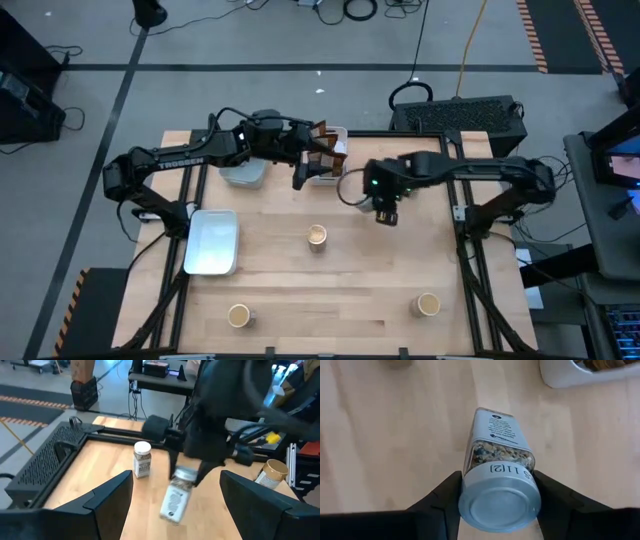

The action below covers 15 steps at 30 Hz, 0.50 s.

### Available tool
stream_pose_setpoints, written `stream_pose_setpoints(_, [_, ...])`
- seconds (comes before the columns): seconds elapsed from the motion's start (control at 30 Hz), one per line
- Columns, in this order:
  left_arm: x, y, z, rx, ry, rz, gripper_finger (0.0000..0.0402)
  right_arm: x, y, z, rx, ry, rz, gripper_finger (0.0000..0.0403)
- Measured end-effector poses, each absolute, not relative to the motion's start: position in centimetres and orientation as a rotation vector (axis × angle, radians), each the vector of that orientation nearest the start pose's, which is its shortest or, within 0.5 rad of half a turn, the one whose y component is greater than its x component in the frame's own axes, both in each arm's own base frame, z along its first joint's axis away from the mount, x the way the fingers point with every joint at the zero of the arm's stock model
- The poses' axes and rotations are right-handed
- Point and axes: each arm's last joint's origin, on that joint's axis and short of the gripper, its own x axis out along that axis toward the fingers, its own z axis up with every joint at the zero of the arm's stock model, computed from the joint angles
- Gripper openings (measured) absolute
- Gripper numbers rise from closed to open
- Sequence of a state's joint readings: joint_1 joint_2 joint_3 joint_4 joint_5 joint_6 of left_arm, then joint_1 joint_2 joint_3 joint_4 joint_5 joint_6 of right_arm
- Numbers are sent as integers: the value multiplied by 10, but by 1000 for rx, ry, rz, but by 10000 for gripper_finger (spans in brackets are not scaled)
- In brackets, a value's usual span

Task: Sort spices by type
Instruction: Put the white seasoning bottle into the gray bin

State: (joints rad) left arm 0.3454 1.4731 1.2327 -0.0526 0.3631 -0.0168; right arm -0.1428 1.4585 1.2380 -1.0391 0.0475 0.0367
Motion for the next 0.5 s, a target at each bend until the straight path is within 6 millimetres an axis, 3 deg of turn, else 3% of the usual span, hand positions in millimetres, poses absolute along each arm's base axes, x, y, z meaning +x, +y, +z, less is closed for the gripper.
stream_pose_setpoints(0.27, [320,104,337,-175,294,-7,301,307,-75,247,-26,1446,-100,174])
stream_pose_setpoints(0.5, [320,102,334,-191,321,-10,301,333,-87,234,-92,1502,-21,177])
